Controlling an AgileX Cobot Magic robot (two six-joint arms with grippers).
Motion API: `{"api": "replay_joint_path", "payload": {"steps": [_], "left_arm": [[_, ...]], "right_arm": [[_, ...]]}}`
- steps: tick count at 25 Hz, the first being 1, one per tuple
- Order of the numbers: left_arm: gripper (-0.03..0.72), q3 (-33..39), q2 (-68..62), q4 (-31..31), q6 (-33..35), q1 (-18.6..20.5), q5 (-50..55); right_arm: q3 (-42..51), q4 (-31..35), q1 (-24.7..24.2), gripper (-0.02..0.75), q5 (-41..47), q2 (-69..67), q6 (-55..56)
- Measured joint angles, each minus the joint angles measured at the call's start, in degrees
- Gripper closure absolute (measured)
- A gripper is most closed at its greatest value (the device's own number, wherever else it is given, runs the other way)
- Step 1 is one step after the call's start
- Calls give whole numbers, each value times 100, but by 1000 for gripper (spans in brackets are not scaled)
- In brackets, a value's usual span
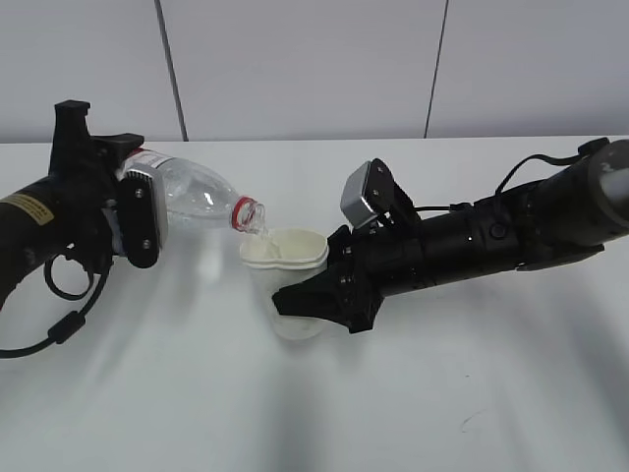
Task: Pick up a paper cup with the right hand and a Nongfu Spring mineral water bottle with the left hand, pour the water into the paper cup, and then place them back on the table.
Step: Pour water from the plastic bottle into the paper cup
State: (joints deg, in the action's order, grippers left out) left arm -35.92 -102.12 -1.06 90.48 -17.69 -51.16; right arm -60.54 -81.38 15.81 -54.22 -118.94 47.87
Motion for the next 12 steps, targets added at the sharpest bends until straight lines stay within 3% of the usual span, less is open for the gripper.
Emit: {"api": "replay_joint_path", "payload": {"steps": [12], "left_arm": [[322, 0, 5, -31, 73, 0, -80]], "right_arm": [[0, 0, 0, 312, 0, 0, -10]]}}
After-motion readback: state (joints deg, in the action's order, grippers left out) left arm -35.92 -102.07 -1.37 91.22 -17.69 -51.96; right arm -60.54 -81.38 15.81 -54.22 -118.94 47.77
